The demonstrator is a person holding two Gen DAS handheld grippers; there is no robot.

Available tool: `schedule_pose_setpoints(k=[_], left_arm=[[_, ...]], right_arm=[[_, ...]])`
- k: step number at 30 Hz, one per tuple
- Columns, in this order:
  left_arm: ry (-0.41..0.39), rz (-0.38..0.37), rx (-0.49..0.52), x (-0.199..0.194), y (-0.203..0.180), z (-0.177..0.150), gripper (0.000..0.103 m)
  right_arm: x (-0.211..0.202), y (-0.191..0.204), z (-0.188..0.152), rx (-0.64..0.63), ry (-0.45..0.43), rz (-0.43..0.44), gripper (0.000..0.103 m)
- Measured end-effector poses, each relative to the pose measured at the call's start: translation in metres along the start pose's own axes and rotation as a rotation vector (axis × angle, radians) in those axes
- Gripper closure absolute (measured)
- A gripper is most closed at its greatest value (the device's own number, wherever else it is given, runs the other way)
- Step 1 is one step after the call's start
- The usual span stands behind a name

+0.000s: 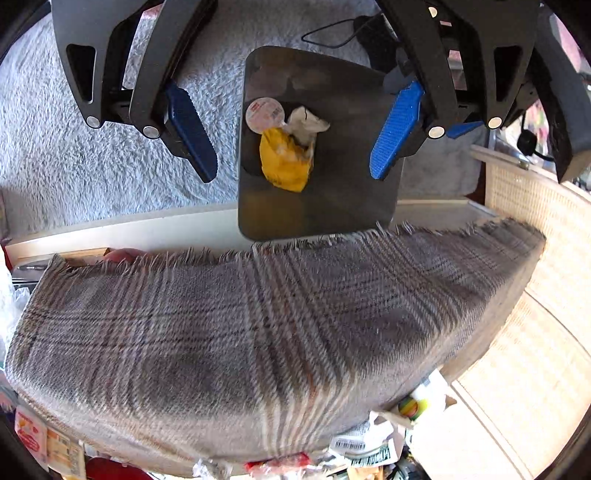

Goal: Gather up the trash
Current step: 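Carry the paper and yellow bag over the bin and release both, then grasp the white medicine box with the left gripper while the right grasps the foil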

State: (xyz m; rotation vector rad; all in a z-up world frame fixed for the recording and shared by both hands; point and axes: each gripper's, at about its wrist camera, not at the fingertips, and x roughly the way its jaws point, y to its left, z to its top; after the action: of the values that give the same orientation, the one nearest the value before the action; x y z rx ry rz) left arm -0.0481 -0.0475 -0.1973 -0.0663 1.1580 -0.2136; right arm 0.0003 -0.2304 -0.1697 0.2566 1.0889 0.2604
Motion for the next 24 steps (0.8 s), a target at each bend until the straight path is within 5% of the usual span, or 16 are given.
schedule_pose_setpoints(k=[15,24], left_arm=[[-0.157,0.061,0.017,-0.074,0.019,0.098,0.008],[-0.219,0.096,-0.006,-0.076,0.051,0.18,0.009]], right_arm=[[-0.064,-0.013,0.091,-0.036,-0.169,-0.091,0.009],[-0.052,-0.025,0.165,-0.013,-0.217,-0.125,0.007]])
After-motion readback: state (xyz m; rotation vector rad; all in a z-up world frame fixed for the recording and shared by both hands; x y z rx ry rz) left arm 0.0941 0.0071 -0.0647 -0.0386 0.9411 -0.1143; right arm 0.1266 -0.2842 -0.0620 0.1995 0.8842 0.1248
